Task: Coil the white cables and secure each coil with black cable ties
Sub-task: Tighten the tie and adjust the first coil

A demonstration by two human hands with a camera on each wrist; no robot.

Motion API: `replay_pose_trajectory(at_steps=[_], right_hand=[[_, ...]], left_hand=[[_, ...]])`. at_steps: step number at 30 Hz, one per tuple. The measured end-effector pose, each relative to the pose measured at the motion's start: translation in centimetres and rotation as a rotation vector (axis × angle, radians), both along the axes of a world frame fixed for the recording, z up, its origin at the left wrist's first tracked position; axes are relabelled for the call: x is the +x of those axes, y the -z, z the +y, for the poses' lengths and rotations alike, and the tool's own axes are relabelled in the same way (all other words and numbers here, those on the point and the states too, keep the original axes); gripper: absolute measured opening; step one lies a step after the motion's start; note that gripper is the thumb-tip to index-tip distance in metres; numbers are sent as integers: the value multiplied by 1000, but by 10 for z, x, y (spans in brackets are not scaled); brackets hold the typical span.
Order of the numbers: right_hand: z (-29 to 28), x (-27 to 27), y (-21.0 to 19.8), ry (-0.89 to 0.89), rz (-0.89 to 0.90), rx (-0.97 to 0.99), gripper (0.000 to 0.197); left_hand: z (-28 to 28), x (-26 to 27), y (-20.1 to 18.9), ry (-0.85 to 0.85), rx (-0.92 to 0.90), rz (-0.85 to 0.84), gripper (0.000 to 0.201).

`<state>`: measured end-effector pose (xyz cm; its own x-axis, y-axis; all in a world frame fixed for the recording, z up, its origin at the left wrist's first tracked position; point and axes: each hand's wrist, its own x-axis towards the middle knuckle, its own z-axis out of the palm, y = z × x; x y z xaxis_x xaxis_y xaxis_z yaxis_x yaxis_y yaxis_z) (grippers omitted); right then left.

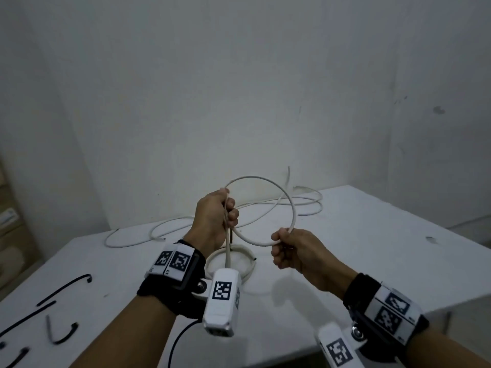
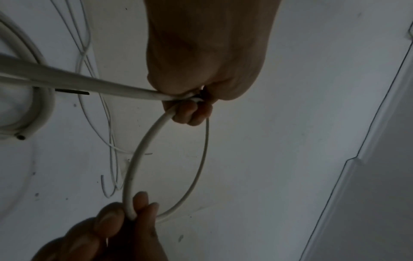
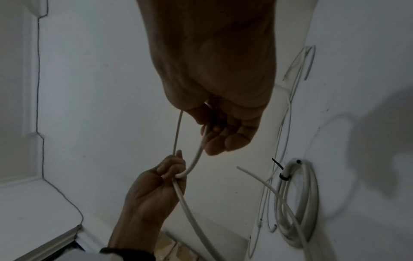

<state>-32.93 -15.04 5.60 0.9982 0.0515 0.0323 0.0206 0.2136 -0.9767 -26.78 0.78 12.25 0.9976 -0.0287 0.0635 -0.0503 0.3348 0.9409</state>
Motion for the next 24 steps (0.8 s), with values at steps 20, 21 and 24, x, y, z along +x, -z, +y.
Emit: replay_pose_trajectory(at_steps=[20,21,24], right_hand=[[16,-5,7,719,-376,-425,49],[12,-7,-1,848,-621,-508,41],[17,-10,-26,570,-729,-650,8]], left_hand=[[8,-13,4,-10,311,-192,30],[9,-14,3,9,340,-192,29],[8,-18,1,44,406,-186,18]])
